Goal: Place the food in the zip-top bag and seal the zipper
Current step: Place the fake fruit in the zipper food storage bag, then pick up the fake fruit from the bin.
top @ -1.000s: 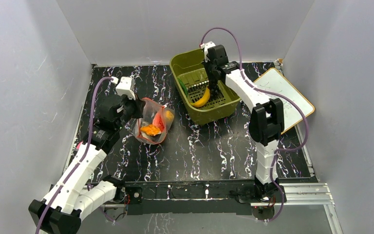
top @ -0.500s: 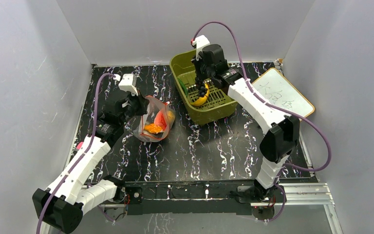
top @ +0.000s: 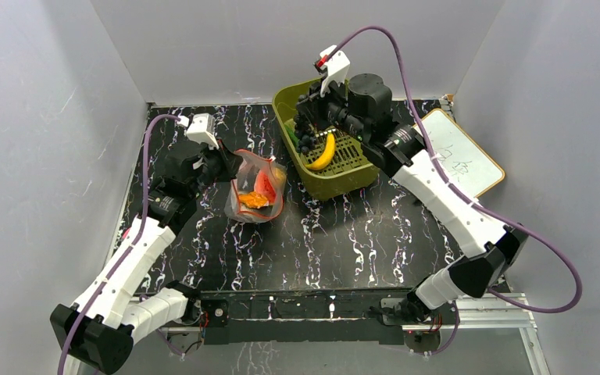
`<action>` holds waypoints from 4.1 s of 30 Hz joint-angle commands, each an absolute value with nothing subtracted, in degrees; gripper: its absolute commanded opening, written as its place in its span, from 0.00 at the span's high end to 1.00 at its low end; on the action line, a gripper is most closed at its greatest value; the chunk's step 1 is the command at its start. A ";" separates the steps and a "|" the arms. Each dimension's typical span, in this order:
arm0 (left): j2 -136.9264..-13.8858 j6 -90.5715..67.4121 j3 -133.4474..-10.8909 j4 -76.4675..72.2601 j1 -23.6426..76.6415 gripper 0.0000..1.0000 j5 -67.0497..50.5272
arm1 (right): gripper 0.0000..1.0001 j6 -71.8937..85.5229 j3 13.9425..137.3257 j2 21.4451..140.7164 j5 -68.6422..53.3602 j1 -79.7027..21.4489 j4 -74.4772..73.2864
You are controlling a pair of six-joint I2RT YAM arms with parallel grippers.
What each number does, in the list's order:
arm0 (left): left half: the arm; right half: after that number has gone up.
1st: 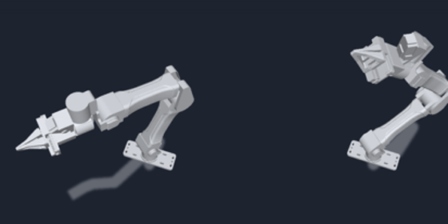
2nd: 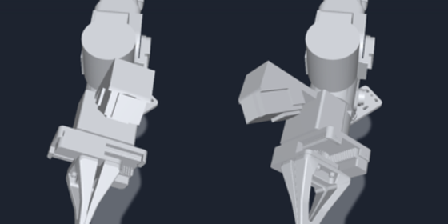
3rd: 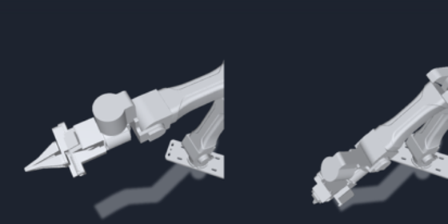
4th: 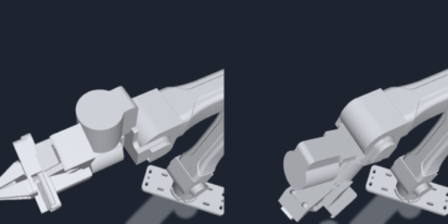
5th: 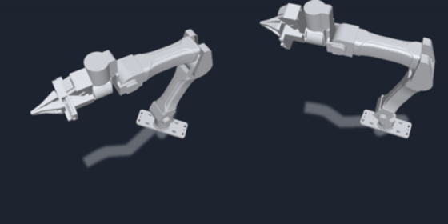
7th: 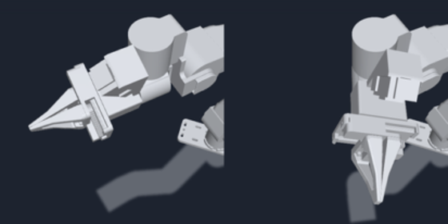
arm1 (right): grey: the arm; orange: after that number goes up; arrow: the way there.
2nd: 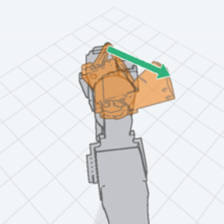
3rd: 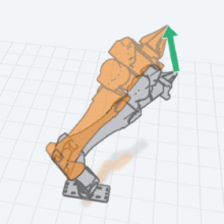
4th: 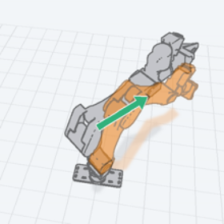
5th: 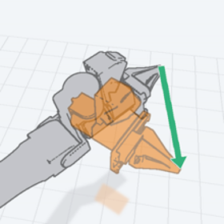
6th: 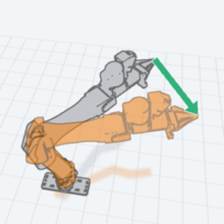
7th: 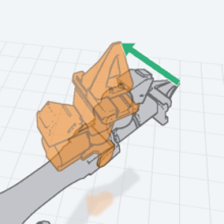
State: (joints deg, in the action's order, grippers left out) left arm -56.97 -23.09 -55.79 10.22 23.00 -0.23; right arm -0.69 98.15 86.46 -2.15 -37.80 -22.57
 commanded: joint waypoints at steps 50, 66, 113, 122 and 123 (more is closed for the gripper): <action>-60.20 -34.80 -59.83 6.06 23.10 1.00 -4.13 | 0.59 19.84 74.11 82.12 -2.63 -48.89 -0.40; -56.95 -17.19 -54.27 2.57 23.11 1.00 -4.44 | 0.38 6.18 80.96 82.99 3.58 -42.98 -12.90; -44.29 -8.26 -38.75 3.60 23.11 1.00 -4.73 | 0.36 -4.24 103.98 121.54 6.86 -26.16 -40.81; -46.69 -7.58 -39.02 4.19 23.14 1.00 -3.38 | 0.78 -3.44 98.93 117.45 18.44 -25.64 -26.46; -46.95 -7.68 -38.98 4.15 23.12 1.00 -3.19 | 0.80 -3.51 98.53 117.14 17.98 -25.44 -25.11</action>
